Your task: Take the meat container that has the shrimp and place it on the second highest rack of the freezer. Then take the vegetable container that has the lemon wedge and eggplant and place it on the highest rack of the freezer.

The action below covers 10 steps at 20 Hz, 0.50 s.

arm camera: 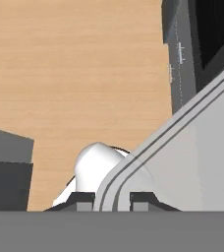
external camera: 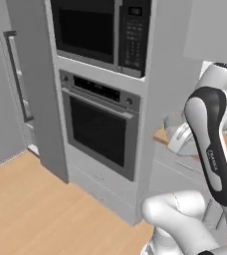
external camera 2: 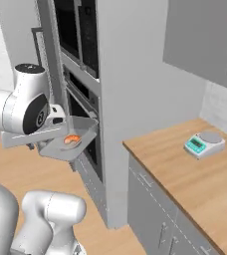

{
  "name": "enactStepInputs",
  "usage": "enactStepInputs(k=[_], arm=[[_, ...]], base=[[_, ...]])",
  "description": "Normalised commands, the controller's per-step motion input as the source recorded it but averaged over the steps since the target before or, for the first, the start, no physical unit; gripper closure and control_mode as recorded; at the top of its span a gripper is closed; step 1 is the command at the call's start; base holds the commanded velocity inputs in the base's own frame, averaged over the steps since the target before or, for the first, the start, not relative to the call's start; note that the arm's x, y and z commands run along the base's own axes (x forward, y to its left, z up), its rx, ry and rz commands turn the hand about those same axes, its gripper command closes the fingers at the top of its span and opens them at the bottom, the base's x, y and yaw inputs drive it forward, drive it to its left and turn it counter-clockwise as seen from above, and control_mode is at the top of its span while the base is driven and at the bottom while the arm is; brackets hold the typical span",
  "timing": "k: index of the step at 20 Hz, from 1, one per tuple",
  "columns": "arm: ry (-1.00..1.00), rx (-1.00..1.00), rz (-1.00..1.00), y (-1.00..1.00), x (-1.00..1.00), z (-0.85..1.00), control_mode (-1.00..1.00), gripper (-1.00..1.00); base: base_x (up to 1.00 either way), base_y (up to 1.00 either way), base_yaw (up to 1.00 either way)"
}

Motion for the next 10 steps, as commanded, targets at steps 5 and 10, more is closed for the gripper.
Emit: enactStepInputs(k=[5,10], arm=[[0.00,0.00,0.00,0.00,0.00,0.00,1.00,1.00],[0.00,0.00,0.00,0.00,0.00,0.00,1.00,1.00]], base=[[0.33,0.42,0.66],[0.71,0.54,0.56]])
